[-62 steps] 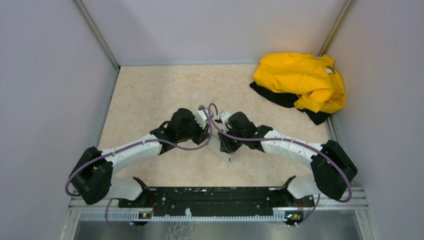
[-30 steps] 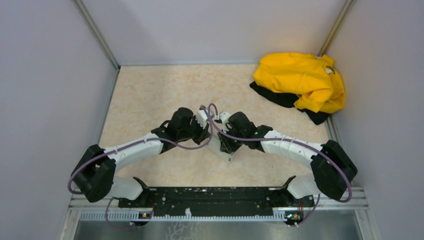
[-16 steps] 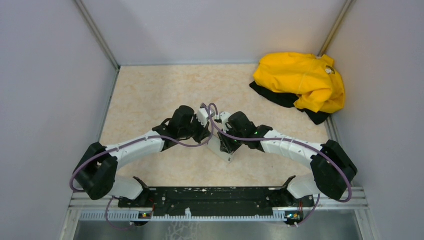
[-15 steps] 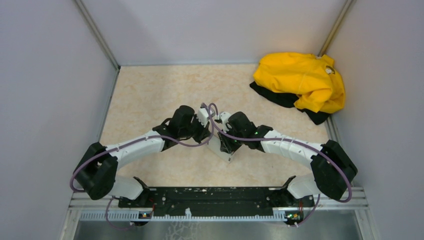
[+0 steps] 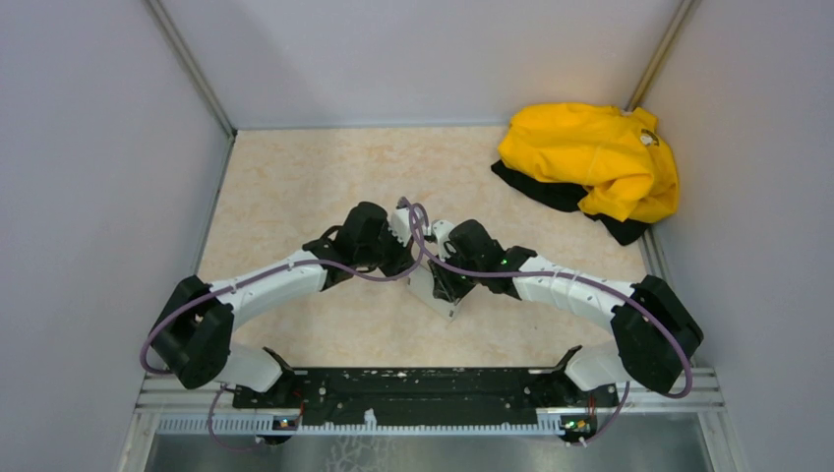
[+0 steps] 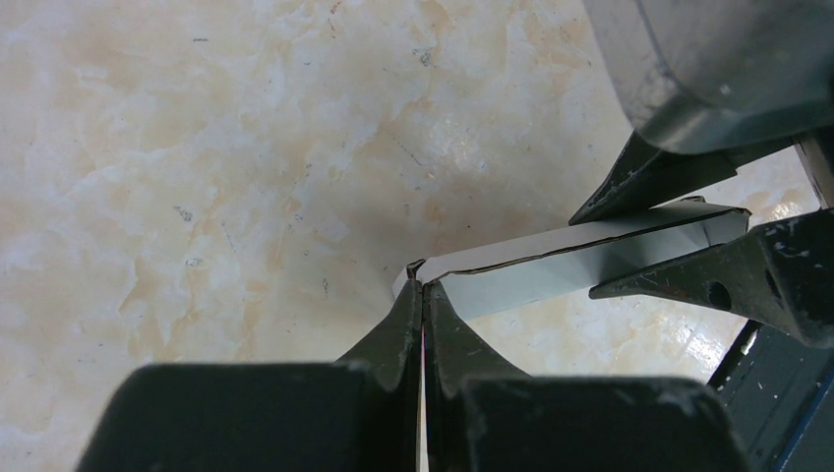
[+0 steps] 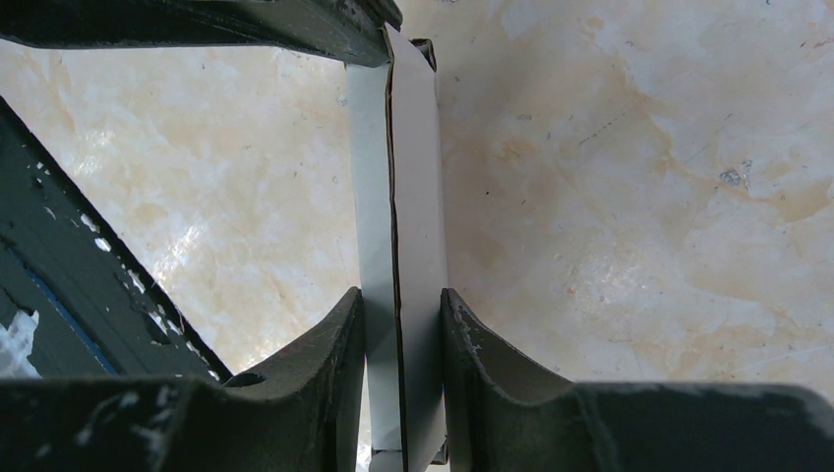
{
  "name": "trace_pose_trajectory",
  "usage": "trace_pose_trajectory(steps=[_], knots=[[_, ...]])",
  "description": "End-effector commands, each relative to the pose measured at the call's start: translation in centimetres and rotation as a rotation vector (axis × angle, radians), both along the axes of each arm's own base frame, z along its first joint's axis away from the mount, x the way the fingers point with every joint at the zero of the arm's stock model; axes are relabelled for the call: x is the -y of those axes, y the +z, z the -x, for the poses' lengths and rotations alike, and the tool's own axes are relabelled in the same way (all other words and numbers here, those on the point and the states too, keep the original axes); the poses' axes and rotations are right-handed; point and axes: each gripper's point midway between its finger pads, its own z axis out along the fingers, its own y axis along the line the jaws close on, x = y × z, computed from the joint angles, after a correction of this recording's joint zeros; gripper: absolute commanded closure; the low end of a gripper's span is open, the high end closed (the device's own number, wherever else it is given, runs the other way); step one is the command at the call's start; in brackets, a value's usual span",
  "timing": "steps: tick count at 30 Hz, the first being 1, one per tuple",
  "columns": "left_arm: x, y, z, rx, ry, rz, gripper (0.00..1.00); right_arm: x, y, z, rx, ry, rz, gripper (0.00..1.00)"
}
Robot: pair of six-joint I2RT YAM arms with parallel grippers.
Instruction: Fold the paper box
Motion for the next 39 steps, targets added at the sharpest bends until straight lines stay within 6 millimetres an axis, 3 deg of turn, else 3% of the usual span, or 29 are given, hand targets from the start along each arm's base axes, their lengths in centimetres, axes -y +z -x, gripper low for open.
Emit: trace_pose_trajectory(steps=[1, 39], knots=[[1.1, 2.2, -1.0, 0.029, 0.004, 0.051, 1.0, 0.9, -1.5, 1.5, -0.045, 0.019, 0.051, 0.94], [3.1, 3.2, -0.5, -0.101, 0.089, 0.072, 0.99, 1.0, -1.4, 1.1, -0.033, 0.003, 0.061, 0.95]])
